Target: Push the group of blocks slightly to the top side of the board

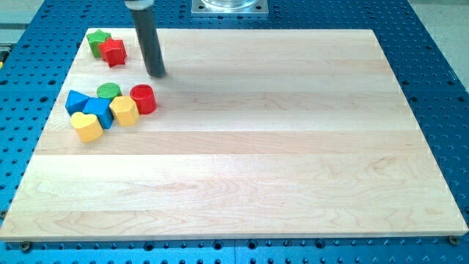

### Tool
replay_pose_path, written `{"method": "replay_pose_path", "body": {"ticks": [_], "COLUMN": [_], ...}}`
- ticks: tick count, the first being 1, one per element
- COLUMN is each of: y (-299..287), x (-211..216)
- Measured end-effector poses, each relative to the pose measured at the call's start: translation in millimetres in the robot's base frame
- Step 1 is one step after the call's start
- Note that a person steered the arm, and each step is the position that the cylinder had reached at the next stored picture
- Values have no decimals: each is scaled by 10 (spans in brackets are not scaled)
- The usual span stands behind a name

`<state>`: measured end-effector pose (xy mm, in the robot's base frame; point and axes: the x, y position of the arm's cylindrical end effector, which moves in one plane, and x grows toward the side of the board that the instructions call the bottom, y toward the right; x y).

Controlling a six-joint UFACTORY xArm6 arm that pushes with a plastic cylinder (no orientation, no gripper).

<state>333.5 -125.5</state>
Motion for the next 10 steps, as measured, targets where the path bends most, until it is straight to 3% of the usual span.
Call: {"method": "replay_pose_path", "body": {"ticks": [3,5,6,10], "y": [202,-464,-945,-1154], "x": [1064,1525,1568,1373]}}
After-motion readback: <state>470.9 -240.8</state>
